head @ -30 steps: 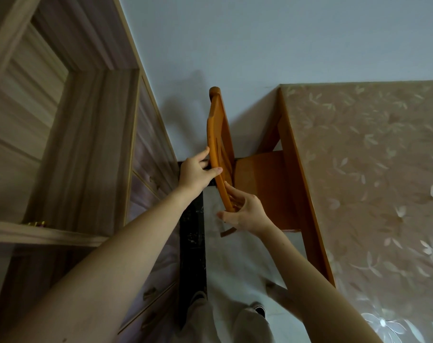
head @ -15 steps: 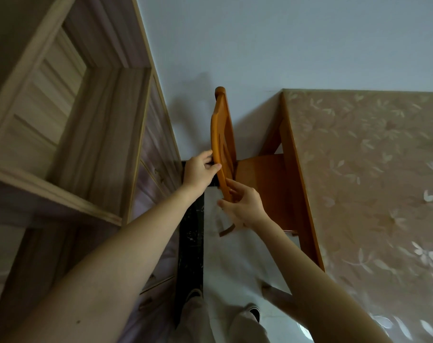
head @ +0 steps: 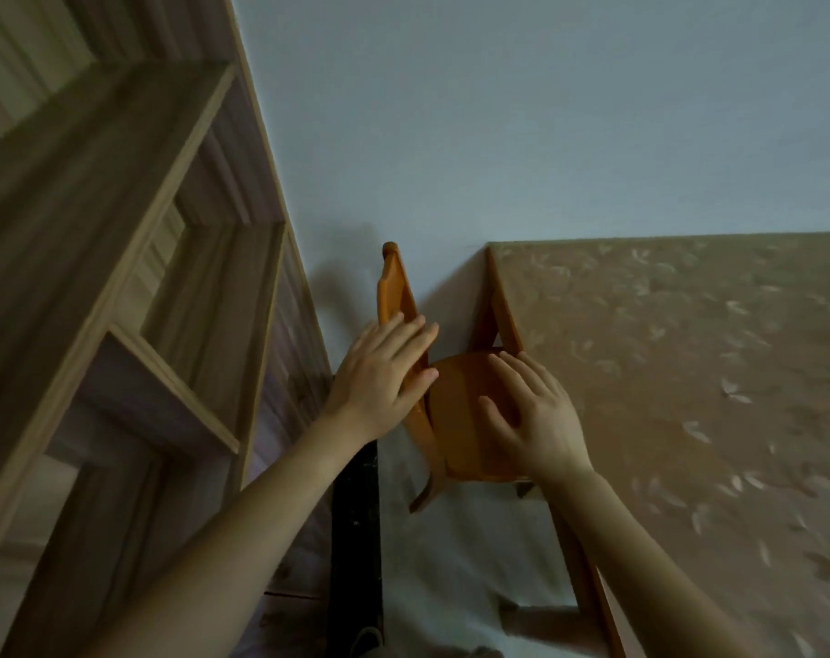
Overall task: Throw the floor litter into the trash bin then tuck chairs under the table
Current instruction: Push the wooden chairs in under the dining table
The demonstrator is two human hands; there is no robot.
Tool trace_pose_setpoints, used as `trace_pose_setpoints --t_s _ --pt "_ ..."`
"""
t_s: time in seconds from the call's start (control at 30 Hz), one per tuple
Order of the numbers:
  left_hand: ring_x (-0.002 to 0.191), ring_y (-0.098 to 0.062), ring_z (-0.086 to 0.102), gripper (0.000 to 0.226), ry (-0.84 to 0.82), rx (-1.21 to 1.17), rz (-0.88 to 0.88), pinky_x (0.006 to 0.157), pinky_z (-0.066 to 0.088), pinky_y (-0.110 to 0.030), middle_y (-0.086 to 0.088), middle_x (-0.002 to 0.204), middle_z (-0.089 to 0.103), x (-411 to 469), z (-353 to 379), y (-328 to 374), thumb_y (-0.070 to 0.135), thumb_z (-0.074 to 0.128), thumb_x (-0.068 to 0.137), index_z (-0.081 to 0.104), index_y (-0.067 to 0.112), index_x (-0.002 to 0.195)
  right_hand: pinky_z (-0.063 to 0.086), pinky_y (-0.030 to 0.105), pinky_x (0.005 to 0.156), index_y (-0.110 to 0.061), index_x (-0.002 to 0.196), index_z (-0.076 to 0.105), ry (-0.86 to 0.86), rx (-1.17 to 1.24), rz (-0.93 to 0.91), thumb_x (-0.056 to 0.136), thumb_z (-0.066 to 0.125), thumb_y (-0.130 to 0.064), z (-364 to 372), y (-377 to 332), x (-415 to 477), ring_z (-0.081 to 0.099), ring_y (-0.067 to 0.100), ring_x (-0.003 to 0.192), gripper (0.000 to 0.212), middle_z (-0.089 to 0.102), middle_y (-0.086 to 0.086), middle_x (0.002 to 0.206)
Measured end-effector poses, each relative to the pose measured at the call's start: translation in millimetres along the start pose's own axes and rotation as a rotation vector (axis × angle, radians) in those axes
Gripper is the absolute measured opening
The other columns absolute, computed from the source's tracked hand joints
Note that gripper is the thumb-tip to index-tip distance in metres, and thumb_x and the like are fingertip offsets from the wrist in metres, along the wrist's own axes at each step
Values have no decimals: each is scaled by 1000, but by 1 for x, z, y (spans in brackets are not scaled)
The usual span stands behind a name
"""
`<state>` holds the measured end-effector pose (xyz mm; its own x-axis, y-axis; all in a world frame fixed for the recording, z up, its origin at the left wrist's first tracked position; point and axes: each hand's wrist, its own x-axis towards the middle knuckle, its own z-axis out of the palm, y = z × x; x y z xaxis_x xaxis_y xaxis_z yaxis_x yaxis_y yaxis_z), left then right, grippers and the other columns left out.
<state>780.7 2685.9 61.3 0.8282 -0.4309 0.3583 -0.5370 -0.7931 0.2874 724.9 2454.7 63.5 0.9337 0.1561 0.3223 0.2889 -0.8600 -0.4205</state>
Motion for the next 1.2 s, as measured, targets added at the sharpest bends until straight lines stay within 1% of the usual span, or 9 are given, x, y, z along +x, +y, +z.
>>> trace_pose_setpoints --t_s 0.03,0.1,0.3,0.4,0.63,0.83,0.93,1.07,1.2 --pt "143 -21 26 57 -13 -2 28 118 17 -43 0 152 38 -3 1 11 53 26 99 35 24 147 33 44 114 -16 140 53 4 -33 44 95 52 -43 -9 2 -12 40 26 139 53 54 5 142" --pt "143 -22 26 56 -55 -22 79 117 17 -45 0 151 39 -10 8 34 51 26 100 37 23 146 32 48 114 -17 143 50 6 -80 129 97 39 -50 -22 7 -40 36 28 141 58 51 6 145" --pt "142 -20 29 55 -254 -127 225 117 18 -43 0 149 43 -41 52 103 49 25 99 40 23 145 25 46 118 -20 145 47 -4 -152 438 99 26 -55 -40 21 -144 34 26 143 62 48 5 148" --pt "142 -20 30 56 -345 -163 312 118 17 -41 1 148 43 -53 74 143 51 22 99 40 24 145 27 48 116 -18 142 51 14 -178 577 97 22 -56 -53 33 -195 38 28 141 66 50 6 146" --pt "141 -19 30 57 -462 -248 538 117 19 -41 3 149 42 -50 118 280 52 21 99 40 25 145 34 48 113 -15 139 54 197 -248 805 97 32 -52 -121 77 -310 43 28 137 60 55 6 142" --pt "137 -22 39 56 -523 -375 855 115 25 -44 2 143 49 -55 147 454 51 23 98 47 24 140 40 48 108 -12 135 58 401 -402 1078 96 36 -47 -202 97 -446 51 32 130 57 59 10 136" --pt "138 -18 37 56 -545 -478 992 115 25 -42 3 145 47 -69 157 537 54 21 99 46 25 141 41 50 107 -10 135 57 503 -477 1247 95 36 -44 -232 88 -515 52 35 128 57 59 13 135" --pt "137 -15 37 57 -556 -546 1143 114 23 -37 3 144 49 -102 161 622 55 19 100 45 24 141 43 50 105 -8 135 58 647 -525 1432 94 49 -35 -247 69 -590 53 36 127 50 61 13 134" --pt "141 -12 31 58 -654 -516 1272 115 15 -29 5 148 43 -133 184 665 55 19 100 39 24 145 45 50 102 -5 133 59 714 -505 1559 92 54 -31 -238 64 -633 56 36 123 49 63 14 131"
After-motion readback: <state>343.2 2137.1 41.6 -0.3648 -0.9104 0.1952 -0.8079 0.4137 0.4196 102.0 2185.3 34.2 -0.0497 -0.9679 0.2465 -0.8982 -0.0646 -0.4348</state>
